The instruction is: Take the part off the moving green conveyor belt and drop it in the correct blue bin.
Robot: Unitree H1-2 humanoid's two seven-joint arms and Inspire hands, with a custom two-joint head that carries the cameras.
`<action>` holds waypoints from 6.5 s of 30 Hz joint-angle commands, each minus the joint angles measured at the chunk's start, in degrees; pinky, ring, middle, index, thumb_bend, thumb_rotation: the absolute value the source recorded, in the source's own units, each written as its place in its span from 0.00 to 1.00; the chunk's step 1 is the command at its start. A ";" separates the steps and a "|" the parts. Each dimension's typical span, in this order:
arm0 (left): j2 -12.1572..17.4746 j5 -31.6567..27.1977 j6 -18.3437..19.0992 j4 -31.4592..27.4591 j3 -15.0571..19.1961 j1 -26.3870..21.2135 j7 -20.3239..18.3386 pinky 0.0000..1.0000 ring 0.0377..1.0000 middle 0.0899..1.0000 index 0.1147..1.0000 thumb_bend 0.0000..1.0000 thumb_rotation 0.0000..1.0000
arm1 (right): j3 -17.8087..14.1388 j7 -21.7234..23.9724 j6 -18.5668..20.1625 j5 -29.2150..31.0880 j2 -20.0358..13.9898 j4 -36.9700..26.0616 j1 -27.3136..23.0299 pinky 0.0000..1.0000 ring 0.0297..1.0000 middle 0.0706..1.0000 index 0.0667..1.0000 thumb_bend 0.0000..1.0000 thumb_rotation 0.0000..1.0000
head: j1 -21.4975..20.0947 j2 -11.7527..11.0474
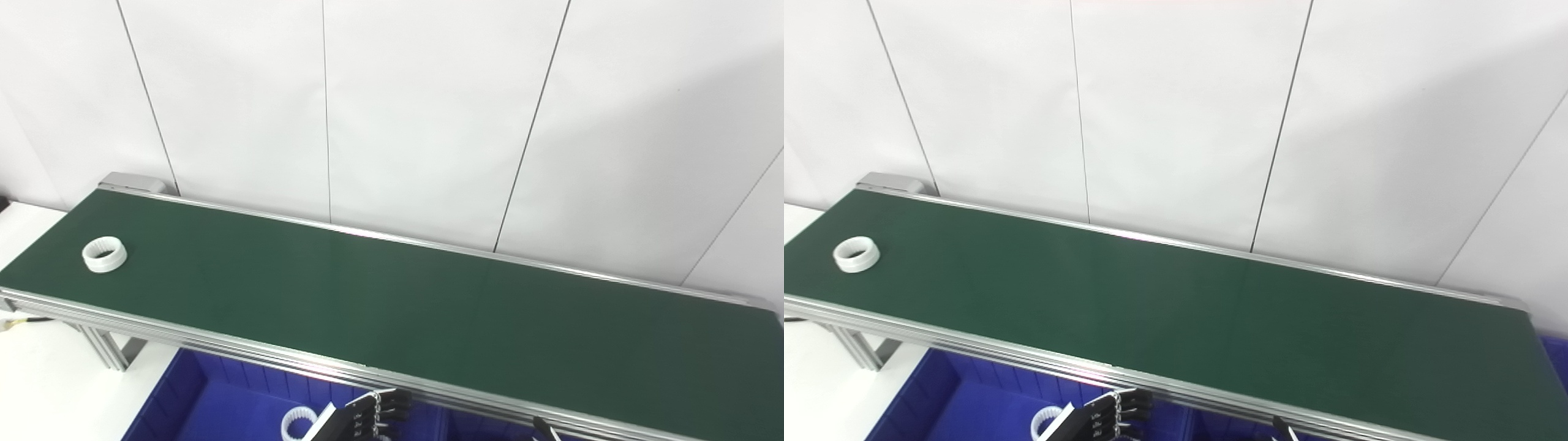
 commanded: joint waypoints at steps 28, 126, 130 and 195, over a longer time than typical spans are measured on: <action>3.25 5.92 6.33 -22.55 12.98 -16.32 10.13 0.63 0.70 0.75 0.77 0.96 0.45 | -0.30 0.17 -4.78 1.23 1.24 4.18 -4.14 0.71 0.80 0.83 0.96 0.50 0.93 | 4.32 -2.12; 29.76 42.39 29.53 11.89 -8.92 -38.99 -0.56 0.90 0.84 0.85 0.79 0.93 0.05 | -0.37 0.07 -5.19 1.78 1.16 3.99 -3.91 0.72 0.80 0.83 0.96 0.47 0.96 | 5.02 -1.48; 29.78 42.31 30.13 11.34 -9.39 -39.01 -1.27 0.90 0.85 0.86 0.78 0.93 0.04 | -0.43 0.08 -5.15 1.92 1.24 4.04 -3.95 0.72 0.80 0.83 0.96 0.47 0.96 | 5.01 -1.47; 29.41 44.13 30.47 11.02 -12.14 -39.20 -3.51 0.90 0.85 0.86 0.78 0.91 0.01 | -0.42 0.49 -5.04 2.13 0.99 3.17 -3.52 0.71 0.79 0.83 0.95 0.48 0.95 | 4.81 -0.95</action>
